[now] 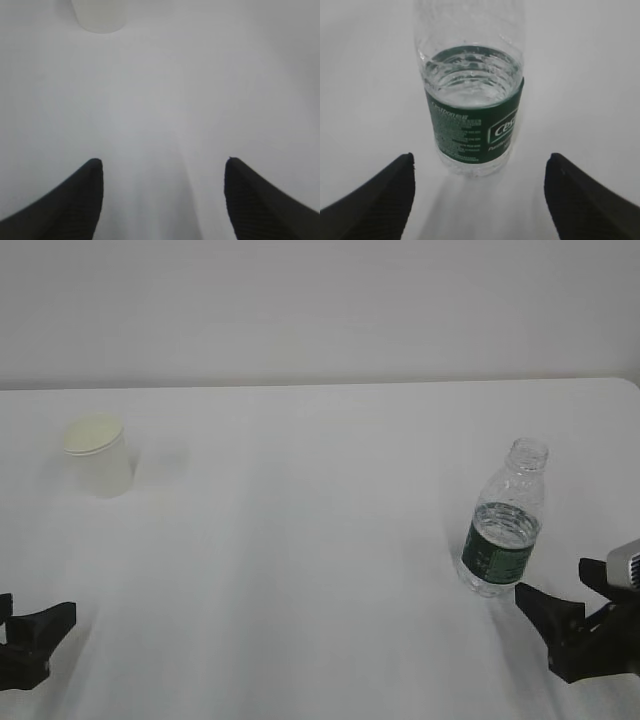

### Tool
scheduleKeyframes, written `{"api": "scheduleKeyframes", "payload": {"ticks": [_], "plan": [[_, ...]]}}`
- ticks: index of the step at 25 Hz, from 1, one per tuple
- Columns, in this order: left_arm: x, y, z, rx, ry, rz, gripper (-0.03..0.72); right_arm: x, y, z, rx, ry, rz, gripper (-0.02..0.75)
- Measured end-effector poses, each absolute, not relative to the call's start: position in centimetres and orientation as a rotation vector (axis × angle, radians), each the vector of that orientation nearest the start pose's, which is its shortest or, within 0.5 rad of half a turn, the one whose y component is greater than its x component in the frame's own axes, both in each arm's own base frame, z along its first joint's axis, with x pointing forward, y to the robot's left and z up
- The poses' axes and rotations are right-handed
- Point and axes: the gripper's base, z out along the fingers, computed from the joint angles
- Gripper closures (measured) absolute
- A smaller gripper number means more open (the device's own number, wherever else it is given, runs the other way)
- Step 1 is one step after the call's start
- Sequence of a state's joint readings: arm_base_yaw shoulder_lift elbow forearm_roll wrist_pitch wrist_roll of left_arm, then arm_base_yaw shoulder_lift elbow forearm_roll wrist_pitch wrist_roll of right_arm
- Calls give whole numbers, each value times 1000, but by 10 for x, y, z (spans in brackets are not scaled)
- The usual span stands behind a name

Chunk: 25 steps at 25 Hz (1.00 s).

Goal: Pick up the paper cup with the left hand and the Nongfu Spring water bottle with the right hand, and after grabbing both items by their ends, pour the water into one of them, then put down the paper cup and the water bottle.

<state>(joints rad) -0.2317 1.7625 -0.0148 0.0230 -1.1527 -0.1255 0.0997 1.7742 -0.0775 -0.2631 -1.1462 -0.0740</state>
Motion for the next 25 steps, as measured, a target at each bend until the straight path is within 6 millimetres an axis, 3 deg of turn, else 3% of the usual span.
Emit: {"api": "scheduleKeyframes", "payload": {"ticks": [25], "plan": [[166,-43,97,160,2078,-250,146,215,48,86,-499,1973,233,130]]}}
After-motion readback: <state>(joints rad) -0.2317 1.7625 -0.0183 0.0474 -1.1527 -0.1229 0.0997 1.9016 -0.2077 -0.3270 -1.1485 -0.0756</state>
